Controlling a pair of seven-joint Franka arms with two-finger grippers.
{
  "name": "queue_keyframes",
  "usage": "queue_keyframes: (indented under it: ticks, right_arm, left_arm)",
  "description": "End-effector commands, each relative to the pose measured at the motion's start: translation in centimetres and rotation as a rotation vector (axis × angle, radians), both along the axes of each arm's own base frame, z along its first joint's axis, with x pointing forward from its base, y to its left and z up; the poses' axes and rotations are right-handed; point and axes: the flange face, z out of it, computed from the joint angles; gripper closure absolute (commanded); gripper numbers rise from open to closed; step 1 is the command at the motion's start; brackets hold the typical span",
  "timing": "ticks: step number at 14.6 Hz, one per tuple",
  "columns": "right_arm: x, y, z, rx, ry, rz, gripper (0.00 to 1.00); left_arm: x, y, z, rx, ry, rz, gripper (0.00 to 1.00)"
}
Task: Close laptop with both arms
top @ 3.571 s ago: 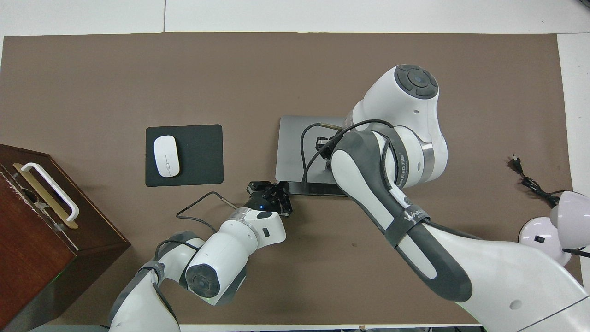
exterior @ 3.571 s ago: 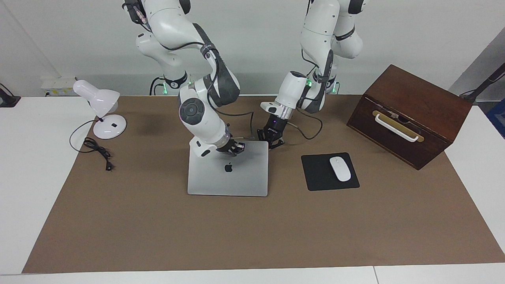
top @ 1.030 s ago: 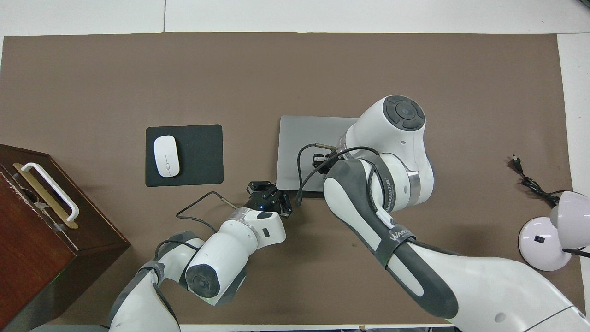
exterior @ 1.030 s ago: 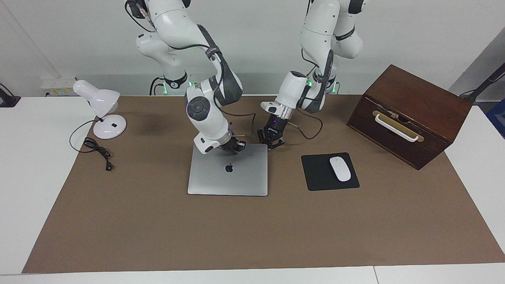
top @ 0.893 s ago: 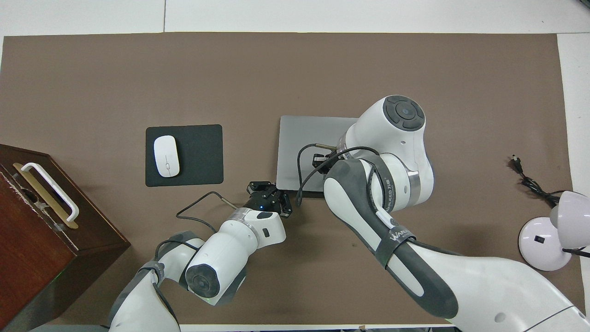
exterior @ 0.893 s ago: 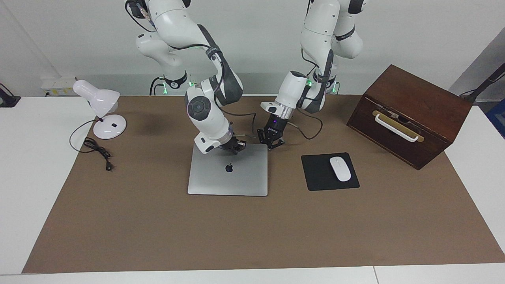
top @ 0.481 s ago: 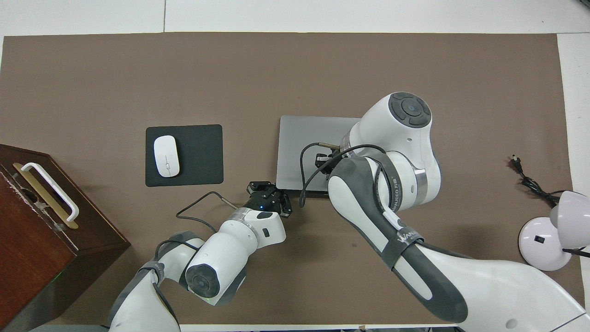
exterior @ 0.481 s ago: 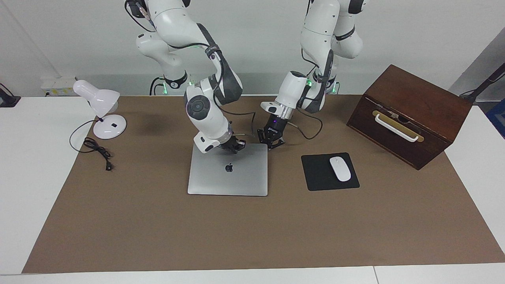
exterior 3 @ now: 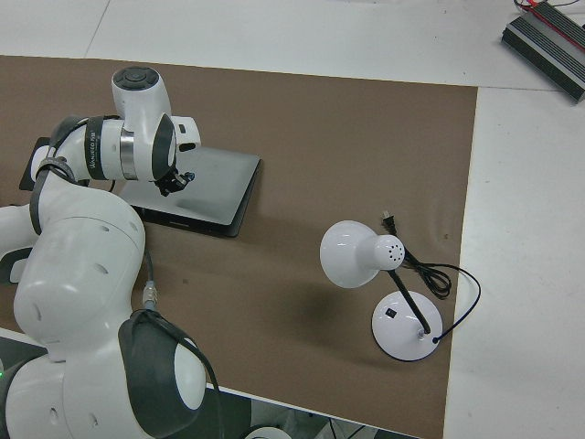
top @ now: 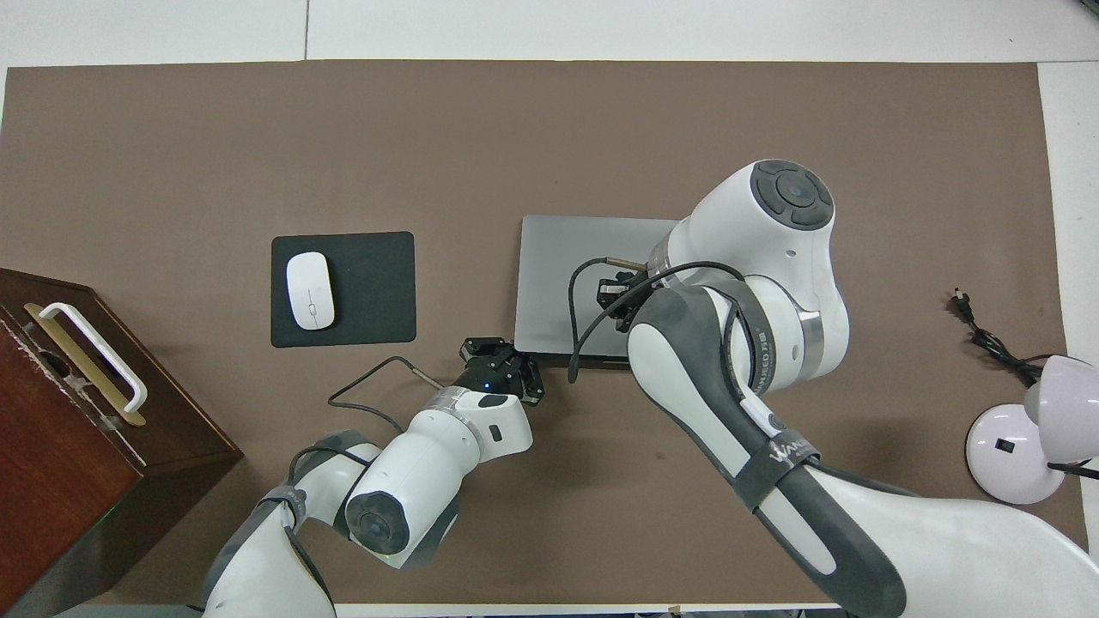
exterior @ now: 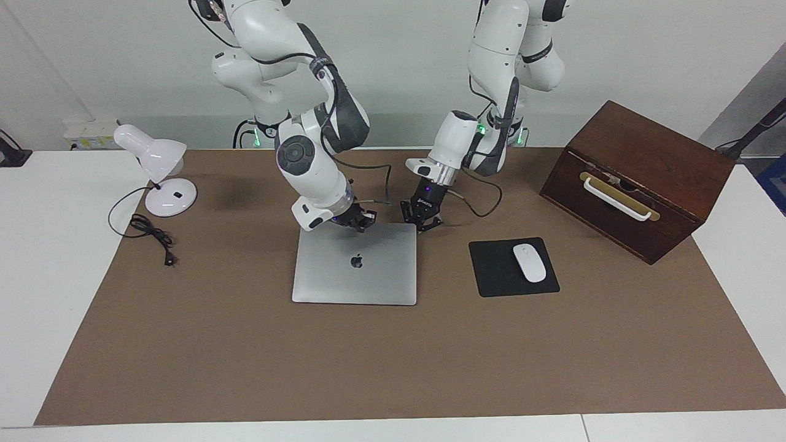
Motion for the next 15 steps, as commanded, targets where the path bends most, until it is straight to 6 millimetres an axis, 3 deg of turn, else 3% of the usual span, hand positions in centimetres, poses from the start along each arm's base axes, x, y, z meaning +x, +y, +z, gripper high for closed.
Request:
queue_keyframes:
  ticks: [1,11,15]
  right_arm:
    - [0.3,-1.1,1.5,0.023,0.020,-0.034,1.00]
    - [1.5,-3.8,3.2,0.017,0.026,-0.046,1.00]
    - [3.2,-7.3,5.8,-0.028,-0.019,0.009,1.00]
  left_arm:
    - [-1.2,2.2,-3.1,0.071,0.067,0.012,1.00]
    - [-0.7,2.6,0.7,0.009,0.079,0.079,1.00]
    - [-0.2,3.7,5.4,0.062,0.185,0.098,1.00]
